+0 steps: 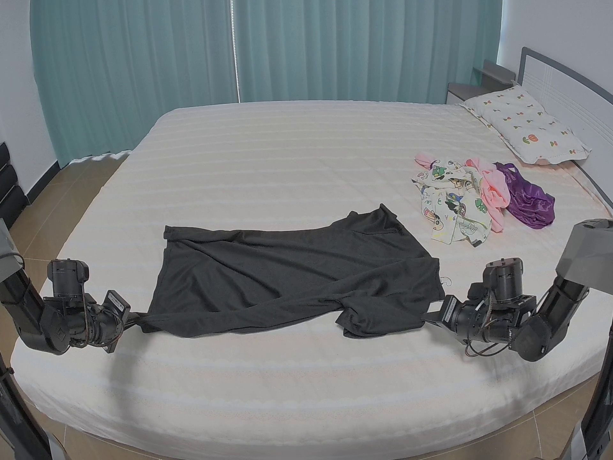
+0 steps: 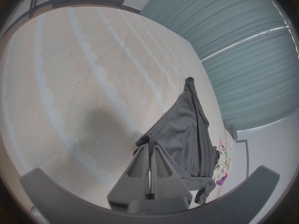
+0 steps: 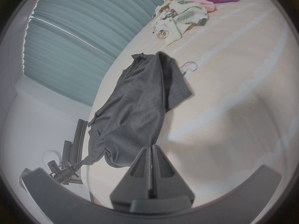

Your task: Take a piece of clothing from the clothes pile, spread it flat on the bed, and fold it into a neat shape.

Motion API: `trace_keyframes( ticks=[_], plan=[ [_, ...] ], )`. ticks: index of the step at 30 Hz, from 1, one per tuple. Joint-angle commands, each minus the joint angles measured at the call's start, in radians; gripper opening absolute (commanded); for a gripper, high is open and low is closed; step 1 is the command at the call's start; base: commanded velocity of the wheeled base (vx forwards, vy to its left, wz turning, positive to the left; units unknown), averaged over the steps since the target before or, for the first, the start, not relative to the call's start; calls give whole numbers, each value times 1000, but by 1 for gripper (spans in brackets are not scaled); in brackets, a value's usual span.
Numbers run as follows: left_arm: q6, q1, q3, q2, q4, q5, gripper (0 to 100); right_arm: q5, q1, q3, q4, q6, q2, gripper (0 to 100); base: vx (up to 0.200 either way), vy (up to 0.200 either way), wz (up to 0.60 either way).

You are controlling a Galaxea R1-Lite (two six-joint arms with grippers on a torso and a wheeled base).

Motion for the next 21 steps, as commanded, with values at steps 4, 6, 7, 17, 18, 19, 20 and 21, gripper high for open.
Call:
trace_keyframes(
  ticks=[4,6,7,17,18,19,20,21],
  plan=[
    [0,-2,56,-99,2,0,0,76,-56,175,31,1,-220,0,0,0,0],
    [3,-5,63,-125,6,2,0,77,-62,193,47,1,-254,0,0,0,0],
    [5,-7,72,-145,9,3,0,79,-71,205,60,1,-282,0,0,0,0],
    [85,-5,199,-283,11,11,0,134,-114,241,225,0,-444,0,0,0,0],
    [85,-5,201,-285,11,11,0,134,-114,241,230,0,-447,0,0,0,0],
    [91,-8,213,-306,15,11,0,134,-124,236,256,-2,-466,0,0,0,0],
    [91,-8,213,-306,15,11,0,134,-124,236,256,-2,-466,0,0,0,0],
    [99,-10,216,-340,49,11,0,134,-137,225,288,-7,-503,0,0,0,0]
  ],
)
